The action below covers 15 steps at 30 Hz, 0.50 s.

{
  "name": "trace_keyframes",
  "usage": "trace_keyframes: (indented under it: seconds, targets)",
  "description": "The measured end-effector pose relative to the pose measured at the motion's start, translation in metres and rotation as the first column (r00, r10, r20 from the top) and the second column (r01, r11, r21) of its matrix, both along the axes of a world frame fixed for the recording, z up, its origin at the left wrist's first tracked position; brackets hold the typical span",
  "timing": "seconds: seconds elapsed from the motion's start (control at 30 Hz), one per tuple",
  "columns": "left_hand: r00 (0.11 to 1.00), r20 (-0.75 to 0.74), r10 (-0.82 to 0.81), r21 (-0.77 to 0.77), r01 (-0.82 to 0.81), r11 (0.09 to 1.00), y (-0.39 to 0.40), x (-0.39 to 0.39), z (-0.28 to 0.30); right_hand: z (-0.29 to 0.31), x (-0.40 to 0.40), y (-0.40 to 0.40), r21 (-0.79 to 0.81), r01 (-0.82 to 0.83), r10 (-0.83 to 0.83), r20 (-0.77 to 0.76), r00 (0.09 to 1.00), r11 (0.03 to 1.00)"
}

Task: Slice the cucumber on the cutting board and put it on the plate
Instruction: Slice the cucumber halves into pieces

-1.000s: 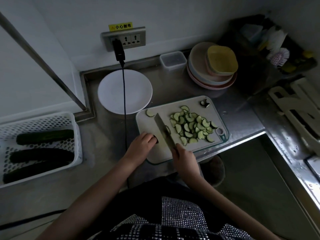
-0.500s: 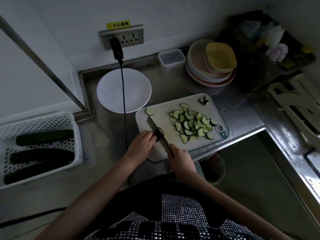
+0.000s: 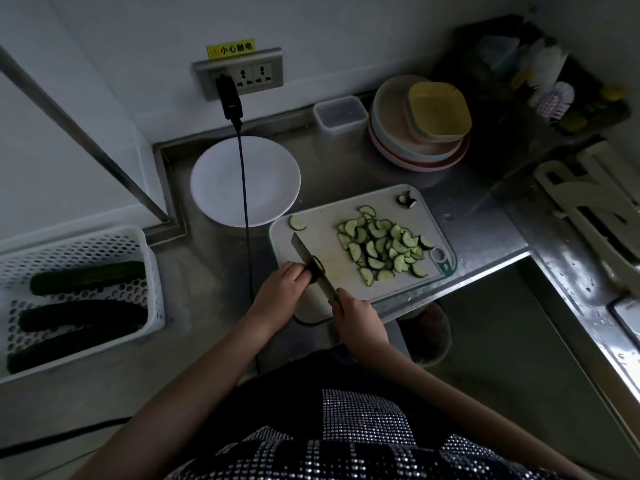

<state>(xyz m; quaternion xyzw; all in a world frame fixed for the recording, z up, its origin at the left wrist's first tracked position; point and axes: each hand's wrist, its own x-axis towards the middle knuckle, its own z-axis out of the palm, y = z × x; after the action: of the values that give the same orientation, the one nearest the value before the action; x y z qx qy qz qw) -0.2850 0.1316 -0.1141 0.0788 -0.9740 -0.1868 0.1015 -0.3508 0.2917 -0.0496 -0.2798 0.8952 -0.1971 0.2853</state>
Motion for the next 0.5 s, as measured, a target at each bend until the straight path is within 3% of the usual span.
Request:
trace_keyframes:
  seconds: [0.2, 0.4, 0.5]
  targets:
    - [0.999, -0.019, 0.036, -0.012, -0.036, 0.999, 0.004, 0.003, 0.003, -0.006, 0.002, -0.004, 0.124, -0.044, 0.045, -0.009, 0.999, 0.991]
    - [0.998, -0.015, 0.055, -0.028, -0.056, 0.998, 0.004, 0.005, 0.005, -0.006, -0.002, -0.005, 0.129, -0.039, 0.045, -0.043, 0.998, 0.991]
    - [0.999, -0.015, 0.048, 0.004, -0.048, 0.999, 0.006, 0.007, 0.006, -0.006, -0.014, 0.008, 0.089, 0.108, -0.103, -0.057, 0.993, 0.99]
